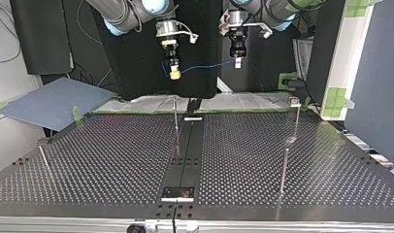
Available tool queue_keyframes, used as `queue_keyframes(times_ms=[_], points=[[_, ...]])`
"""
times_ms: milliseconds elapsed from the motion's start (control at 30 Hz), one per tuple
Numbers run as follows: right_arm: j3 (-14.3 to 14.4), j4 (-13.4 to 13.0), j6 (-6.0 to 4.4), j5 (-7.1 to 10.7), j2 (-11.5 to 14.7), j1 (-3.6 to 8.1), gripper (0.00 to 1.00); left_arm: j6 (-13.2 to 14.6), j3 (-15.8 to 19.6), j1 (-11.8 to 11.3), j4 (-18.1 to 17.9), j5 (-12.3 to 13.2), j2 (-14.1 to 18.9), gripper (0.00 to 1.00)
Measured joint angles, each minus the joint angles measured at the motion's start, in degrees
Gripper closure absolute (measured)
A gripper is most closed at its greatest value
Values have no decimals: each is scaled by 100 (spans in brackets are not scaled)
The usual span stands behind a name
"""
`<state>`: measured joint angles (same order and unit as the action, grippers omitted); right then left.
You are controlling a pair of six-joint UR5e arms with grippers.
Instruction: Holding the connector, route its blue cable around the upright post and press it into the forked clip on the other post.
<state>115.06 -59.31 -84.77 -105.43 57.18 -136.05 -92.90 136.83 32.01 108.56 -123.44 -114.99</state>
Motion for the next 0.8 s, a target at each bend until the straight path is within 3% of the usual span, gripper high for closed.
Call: queue_keyframes(times_ms=[167,467,633,800], points=[[-185,187,-187,-186,-189,-186,100,0,0,0,0,0,0,100],[-519,548,-606,-622,-625,-622,100,0,0,0,0,0,0,100],[-538,575,-667,-885,-888,-884,100,0,0,0,0,0,0,100],[-540,578,-674,-1139,-1143,-1001,100,16,16,16,-14,-11,-5,100]])
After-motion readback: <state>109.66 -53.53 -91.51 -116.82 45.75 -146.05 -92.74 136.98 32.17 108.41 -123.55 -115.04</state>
